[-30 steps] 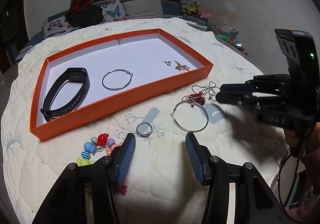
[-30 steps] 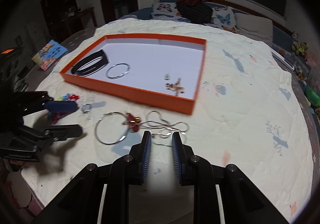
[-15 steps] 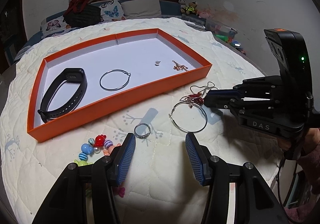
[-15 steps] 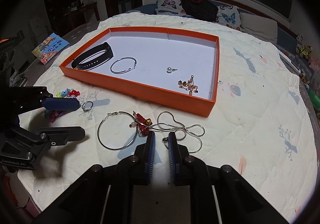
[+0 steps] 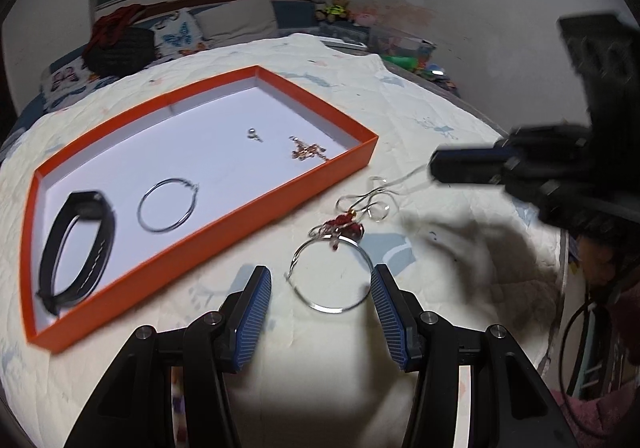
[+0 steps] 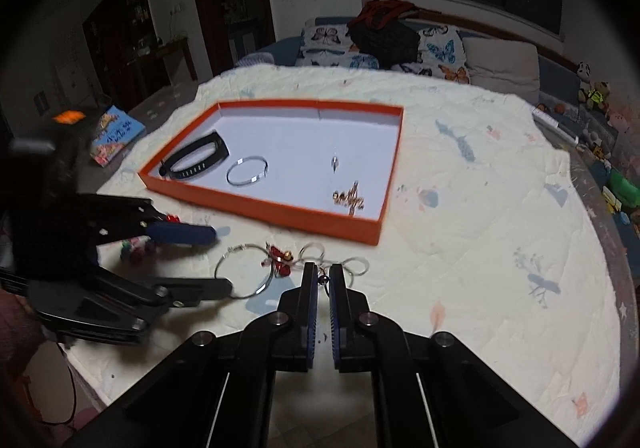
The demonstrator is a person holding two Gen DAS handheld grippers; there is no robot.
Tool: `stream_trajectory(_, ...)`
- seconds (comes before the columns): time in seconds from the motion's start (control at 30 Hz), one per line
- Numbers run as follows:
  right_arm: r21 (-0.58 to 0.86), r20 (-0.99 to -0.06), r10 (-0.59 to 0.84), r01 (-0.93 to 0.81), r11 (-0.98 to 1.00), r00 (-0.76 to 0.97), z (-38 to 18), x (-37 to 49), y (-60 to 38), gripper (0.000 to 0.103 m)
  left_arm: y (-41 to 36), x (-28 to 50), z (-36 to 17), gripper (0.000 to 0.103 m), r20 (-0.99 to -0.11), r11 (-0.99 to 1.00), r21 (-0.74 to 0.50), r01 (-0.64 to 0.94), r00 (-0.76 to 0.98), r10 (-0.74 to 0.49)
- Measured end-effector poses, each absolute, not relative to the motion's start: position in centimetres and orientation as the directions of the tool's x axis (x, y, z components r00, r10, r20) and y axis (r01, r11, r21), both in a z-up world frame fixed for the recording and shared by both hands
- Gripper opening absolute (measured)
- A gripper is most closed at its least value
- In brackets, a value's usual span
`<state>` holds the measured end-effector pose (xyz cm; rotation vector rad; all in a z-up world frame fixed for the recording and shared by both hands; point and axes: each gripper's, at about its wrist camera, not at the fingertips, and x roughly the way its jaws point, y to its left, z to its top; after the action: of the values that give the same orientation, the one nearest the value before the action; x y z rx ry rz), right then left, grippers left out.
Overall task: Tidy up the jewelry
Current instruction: 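Grasp the chain necklace with the right tool and lift it, then lower the necklace into the tray while the left tool grasps the second silver hoop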
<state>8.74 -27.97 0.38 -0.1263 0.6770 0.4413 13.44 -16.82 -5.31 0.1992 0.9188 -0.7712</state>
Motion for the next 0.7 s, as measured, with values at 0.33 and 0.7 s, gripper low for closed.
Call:
stream_trajectory(0.33, 0.011, -0.512, 0.418, -0.481, 0.877, 0.750, 6.3, 8.1, -27.8, 0.008, -18.2, 14.5, -5.9, 0.071, -0.785, 0.675, -0.138, 0.725, 0.336, -0.520)
stream_trajectory(0.7, -0.045, -0.423, 0.452, -0.517, 0.855, 0.785, 10.9, 8.0, -26.7, 0.008, -18.6, 14.5, -6.4, 0.057, -0.781, 0.639, -0.098, 0.762, 0.339, -0.524)
